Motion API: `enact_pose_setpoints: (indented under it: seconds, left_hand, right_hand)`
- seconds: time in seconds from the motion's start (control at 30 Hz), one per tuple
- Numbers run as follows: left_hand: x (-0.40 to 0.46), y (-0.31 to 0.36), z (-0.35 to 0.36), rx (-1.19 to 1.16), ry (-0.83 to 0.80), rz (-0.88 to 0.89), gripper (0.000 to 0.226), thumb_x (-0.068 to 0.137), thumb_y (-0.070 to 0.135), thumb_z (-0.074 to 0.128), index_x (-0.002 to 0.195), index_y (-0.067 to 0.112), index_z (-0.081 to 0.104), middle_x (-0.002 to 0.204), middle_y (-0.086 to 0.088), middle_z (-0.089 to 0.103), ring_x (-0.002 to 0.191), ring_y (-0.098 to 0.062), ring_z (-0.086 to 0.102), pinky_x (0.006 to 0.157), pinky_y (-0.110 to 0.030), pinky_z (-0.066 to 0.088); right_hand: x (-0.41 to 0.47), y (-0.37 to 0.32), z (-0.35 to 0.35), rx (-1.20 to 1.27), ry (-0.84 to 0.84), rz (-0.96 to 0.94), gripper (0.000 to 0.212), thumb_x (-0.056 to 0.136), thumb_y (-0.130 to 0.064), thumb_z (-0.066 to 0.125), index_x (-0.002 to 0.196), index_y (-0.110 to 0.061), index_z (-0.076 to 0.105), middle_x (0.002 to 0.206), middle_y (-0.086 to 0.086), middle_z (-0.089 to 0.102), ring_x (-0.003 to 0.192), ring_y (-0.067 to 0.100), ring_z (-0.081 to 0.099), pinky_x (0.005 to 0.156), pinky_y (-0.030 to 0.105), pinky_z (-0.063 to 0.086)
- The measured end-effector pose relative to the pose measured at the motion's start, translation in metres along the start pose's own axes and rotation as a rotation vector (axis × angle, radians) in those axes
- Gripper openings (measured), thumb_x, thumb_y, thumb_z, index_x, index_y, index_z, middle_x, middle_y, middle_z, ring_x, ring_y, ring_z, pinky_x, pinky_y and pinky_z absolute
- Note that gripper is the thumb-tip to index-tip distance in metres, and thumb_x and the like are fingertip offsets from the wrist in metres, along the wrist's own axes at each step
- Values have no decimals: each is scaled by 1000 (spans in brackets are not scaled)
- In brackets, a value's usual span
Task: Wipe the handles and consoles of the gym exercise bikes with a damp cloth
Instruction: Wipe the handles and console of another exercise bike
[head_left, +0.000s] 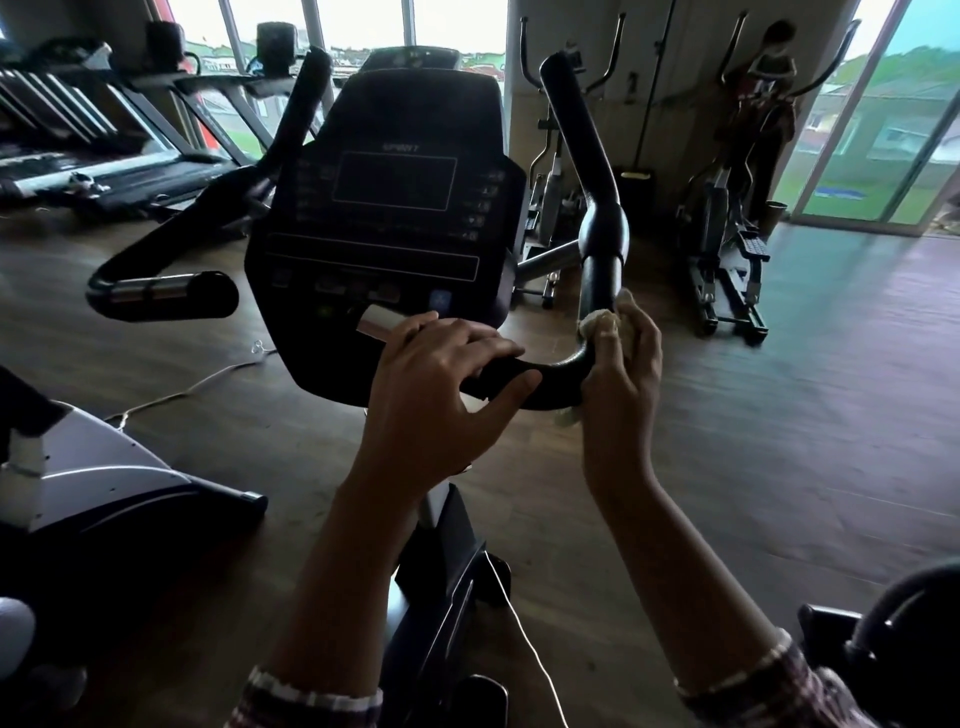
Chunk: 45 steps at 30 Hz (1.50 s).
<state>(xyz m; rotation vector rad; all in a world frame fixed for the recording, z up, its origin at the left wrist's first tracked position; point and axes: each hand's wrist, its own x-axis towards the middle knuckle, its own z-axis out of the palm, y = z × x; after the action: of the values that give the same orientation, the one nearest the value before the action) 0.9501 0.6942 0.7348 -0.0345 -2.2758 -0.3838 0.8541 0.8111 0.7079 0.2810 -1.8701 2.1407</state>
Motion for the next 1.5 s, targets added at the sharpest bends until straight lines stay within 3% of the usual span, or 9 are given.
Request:
enact_pose_setpoints:
  seconds: [0.1,0.27,0.47,0.67,0.83,0.97,1.1,1.3,1.5]
  left_hand:
    - [-1,-2,2,3,9,6,41,87,52,53,106,22,73,104,7,71,103,-7,61,106,-28,27]
    - [-2,-4,1,4,8,17,41,88,51,52,108,20,71,107,6,71,107,-8,61,108,-29,28]
    - [-4,-10,-3,17,38,-2,44,89,49,52,110,15,70,109,3,70,108,-10,61,109,-27,29]
    - [-6,-13,-3,84,95,-28,45,88,52,53,110,17,71,112,3,69,110,-9,58,112,-28,24]
    - [-7,-18,-3,143,141,-42,47,86,58,52,110,22,71,119,2,65,114,-12,56,112,-35,26]
    - [-8,-23,-4,164,135,-65,51,86,61,50,112,22,70,123,-1,62,117,-15,55,114,-38,24]
    - [-10,-26,-6,156,132,-71,49,85,59,53,113,22,69,124,-1,62,118,-14,53,115,-38,24]
    - [-11,-28,-7,161,131,-97,58,88,60,46,117,15,67,129,-7,59,120,-18,53,113,-37,26]
    - [-13,-32,-7,162,166,-85,44,89,47,54,116,15,68,126,-4,60,120,-17,53,113,-39,30]
  right_hand:
    - [-31,-4,4,-38,8,-87,56,86,-40,49,136,-16,44,137,9,43,126,24,45,103,52,43]
    - [-2,2,0,-75,18,-71,48,82,-49,52,124,-25,51,127,9,55,116,33,55,93,56,49]
    - [-31,0,-6,-266,-20,-418,46,94,-30,47,130,0,49,131,14,51,111,27,57,83,19,51]
    - [-21,13,-16,-391,-133,-637,35,99,-16,48,130,0,53,136,17,51,128,38,48,98,61,44]
    - [-13,-6,-19,-600,-214,-830,34,97,-19,47,123,-1,61,125,15,63,124,28,54,119,26,20]
    - [5,-15,-25,-682,-395,-978,32,98,-25,50,122,-11,64,123,5,65,113,18,60,103,36,44]
    - [19,-17,-32,-638,-522,-1049,33,100,-28,50,125,-12,64,133,3,60,113,14,61,99,30,47]
    - [16,-38,-9,-738,-650,-1104,33,99,-26,44,114,-10,69,108,3,72,81,17,72,63,20,49]
    - [24,-34,-20,-650,-729,-1109,33,101,-27,45,121,-10,65,106,2,72,85,16,72,61,34,57]
